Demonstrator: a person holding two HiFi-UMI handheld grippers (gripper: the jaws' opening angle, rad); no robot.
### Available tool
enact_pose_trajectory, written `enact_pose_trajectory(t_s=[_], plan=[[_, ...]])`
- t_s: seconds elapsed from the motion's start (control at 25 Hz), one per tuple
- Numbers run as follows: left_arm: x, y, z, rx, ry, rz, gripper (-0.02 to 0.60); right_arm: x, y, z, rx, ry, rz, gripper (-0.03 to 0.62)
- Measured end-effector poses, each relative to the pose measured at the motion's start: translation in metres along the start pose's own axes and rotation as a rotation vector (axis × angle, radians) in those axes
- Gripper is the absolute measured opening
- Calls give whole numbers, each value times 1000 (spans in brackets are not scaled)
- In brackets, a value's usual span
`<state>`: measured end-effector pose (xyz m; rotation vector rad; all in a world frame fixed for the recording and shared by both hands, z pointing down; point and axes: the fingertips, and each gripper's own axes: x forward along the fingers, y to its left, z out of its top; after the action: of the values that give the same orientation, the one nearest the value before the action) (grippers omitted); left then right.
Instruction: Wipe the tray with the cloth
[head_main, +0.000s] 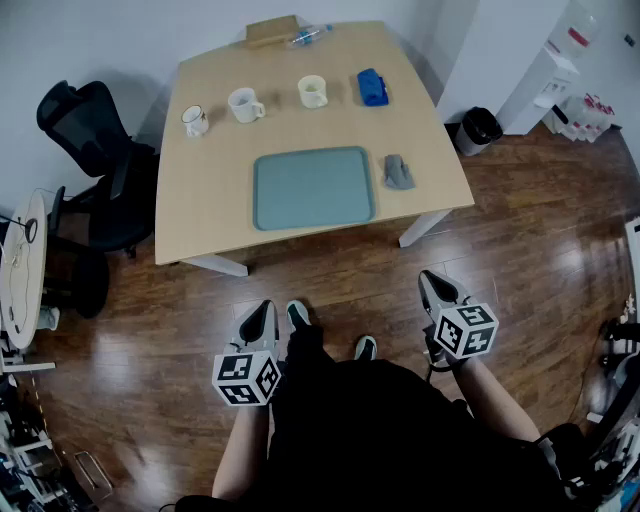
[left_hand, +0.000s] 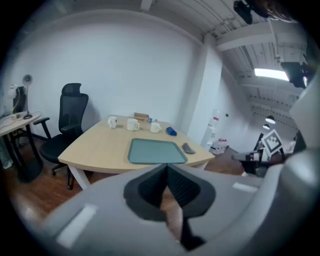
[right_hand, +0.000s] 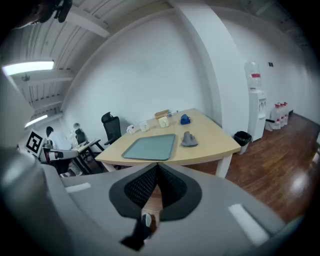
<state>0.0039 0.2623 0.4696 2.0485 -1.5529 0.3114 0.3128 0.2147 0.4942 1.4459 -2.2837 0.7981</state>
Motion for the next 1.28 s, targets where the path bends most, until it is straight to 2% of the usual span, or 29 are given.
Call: enact_pose_trajectory(t_s=[0.12,0.2,0.44,0.48,0.6,0.68,0.8,0.88,1.0,1.12,1.28], plan=[[24,45,16,16,-27,32,3,45,-16,21,-57,3,-33,6],[42,74,28,57,-30,47,3,77,-24,39,-78,5,-67,6],[105,147,56,193,51,9,3,165,-41,79,-117,31,-209,6],[116,157,66,234,58,2,3,181,-43,86,-128,35,-226,6],[149,179,93,446,47,-13,3,221,-51,105,-158,47,-239,12],[167,182,103,523,46,-40,3,239,-61,111,-182,65,-258,39],[193,184,104,511,68,-58,5,259,-87,103,-208,133,-304,93],[210,188,100,484,103,-42,40,273,-107,93,-196,184,-322,126],[223,194,78,386,177,6,72,285,-130,75,-174,239,-325,144],[229,193,59,299,257,12,85,300,-138,74,-154,240,-290,144],[240,204,36,330,338,26,91,313,-144,68,-141,275,-290,139]])
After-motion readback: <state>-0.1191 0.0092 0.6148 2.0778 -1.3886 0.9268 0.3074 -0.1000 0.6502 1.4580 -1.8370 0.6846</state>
